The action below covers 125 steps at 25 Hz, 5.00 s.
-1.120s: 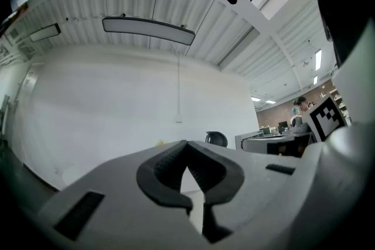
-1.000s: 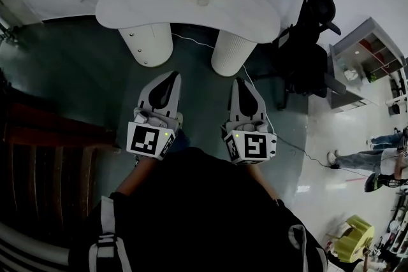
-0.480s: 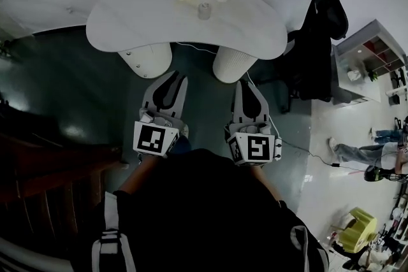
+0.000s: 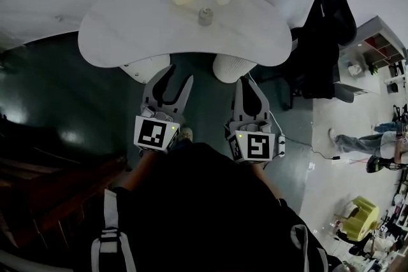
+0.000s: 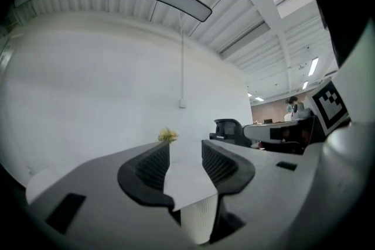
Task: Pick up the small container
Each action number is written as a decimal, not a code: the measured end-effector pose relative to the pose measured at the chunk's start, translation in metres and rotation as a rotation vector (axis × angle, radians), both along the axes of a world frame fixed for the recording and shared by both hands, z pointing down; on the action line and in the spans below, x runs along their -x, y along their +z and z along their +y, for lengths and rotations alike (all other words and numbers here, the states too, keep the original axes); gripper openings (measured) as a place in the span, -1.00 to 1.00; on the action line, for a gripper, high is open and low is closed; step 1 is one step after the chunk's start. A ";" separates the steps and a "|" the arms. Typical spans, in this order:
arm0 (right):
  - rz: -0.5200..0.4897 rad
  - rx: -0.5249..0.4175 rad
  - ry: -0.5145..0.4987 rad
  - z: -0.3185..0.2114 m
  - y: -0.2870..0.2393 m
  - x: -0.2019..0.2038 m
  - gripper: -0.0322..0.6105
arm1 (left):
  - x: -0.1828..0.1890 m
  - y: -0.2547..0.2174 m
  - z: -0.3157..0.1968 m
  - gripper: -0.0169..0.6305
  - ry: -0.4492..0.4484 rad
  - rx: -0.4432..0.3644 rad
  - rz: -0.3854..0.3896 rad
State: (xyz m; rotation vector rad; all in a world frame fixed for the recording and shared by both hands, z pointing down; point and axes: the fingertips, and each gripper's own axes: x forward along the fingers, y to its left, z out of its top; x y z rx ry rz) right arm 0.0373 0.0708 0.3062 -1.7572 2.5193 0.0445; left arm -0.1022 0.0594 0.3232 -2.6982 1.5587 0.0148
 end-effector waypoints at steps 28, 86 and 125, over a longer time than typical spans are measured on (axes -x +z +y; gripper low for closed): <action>0.060 -0.001 0.034 -0.085 0.017 0.025 -0.83 | 0.014 0.036 -0.097 -0.26 0.079 0.041 0.012; 0.184 0.214 -0.330 -0.321 0.132 0.008 -0.83 | -0.059 0.175 -0.308 -0.08 0.029 0.312 -0.071; 0.209 0.407 -0.260 -0.328 0.215 0.013 -0.83 | -0.074 0.291 -0.374 0.14 0.129 0.420 -0.272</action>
